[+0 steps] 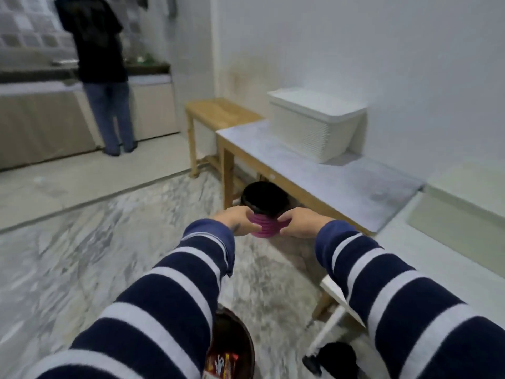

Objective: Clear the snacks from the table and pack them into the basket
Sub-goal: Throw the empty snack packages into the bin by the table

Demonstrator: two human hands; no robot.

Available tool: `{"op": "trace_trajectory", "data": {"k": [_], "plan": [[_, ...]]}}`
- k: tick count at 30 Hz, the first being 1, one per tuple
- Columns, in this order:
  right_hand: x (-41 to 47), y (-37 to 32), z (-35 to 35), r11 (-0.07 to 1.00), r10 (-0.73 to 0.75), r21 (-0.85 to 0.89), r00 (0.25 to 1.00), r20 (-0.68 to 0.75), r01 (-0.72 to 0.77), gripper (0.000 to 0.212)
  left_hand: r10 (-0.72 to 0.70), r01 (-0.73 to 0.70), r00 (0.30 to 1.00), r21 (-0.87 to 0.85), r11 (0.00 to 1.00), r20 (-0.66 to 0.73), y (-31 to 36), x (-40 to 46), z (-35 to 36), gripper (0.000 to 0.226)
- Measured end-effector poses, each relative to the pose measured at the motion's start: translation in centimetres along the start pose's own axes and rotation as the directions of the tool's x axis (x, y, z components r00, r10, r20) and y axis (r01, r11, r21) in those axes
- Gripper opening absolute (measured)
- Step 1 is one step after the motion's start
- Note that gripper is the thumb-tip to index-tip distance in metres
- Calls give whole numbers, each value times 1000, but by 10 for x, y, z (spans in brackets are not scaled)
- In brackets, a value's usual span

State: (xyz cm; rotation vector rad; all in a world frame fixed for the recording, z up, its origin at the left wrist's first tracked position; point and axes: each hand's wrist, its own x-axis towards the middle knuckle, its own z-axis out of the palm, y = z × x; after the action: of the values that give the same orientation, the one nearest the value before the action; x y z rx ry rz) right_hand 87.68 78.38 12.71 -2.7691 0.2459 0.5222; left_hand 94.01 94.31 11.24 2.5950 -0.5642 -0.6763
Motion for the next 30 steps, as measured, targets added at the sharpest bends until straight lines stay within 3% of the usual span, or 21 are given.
{"op": "trace_trajectory", "data": {"k": [5,10,15,20,30], "plan": [[-82,71,-17,977,212,28,976,-44,-211,50,189,-215,972,203,955,139,88,3,29,64],[-186,158,-21,860,506,138,858,-93,-492,50,379,-471,880,413,779,287,207,-20,79,64],[-314,230,-7,706,695,225,718,-42,-671,53,522,-657,754,427,621,400,318,-76,158,60],[-451,299,19,553,822,269,569,-25,-788,49,629,-813,580,404,418,517,425,-153,245,60],[-710,402,54,263,964,461,253,-86,-847,50,702,-941,329,278,191,632,612,-318,388,56]]}}
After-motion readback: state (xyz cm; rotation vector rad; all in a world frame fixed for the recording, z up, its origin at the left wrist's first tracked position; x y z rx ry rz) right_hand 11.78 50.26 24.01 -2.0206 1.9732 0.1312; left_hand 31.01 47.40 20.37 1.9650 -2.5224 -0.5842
